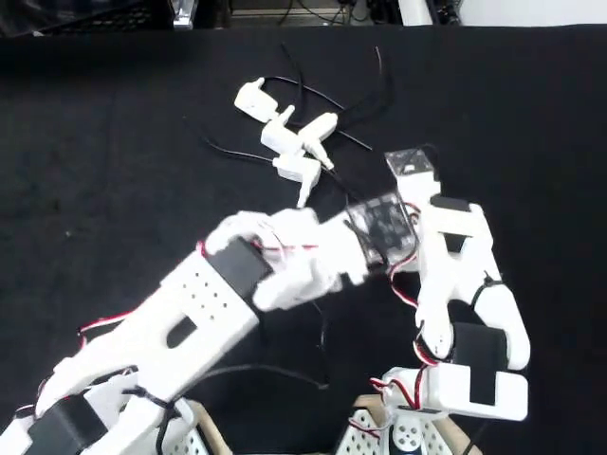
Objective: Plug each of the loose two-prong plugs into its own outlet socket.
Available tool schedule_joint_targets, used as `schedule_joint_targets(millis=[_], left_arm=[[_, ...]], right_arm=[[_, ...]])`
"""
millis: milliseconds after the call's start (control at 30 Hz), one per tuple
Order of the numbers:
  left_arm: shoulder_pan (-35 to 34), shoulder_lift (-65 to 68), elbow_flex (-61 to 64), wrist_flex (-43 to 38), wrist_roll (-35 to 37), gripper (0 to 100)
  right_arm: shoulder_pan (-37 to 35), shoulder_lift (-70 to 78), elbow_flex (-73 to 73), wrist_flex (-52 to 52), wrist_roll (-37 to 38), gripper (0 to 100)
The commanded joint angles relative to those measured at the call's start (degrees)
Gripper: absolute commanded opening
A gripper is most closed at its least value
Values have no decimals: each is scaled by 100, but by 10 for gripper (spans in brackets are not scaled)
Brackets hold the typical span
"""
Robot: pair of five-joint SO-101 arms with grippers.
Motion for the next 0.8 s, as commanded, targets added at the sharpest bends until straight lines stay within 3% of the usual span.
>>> schedule_joint_targets(millis=[0, 133, 267, 400, 633, 767], left_arm=[[286, -220, 198, -484, 53, 29], [295, -229, 136, -492, 62, 29], [251, -396, 101, -492, 220, 29], [286, -765, 48, -571, 422, 29], [251, -2040, 998, -1749, 1389, 29], [295, -3015, 2176, -2716, 1512, 29]], right_arm=[[149, -136, -664, -9, -9, 21], [607, -136, -1393, 97, -70, 21], [853, -136, -2070, 589, -1037, 14], [712, -259, -2387, 879, -1354, 13], [422, -2044, -2202, 1020, -2224, 13], [-193, -3837, -1534, 1160, -2338, 13]])
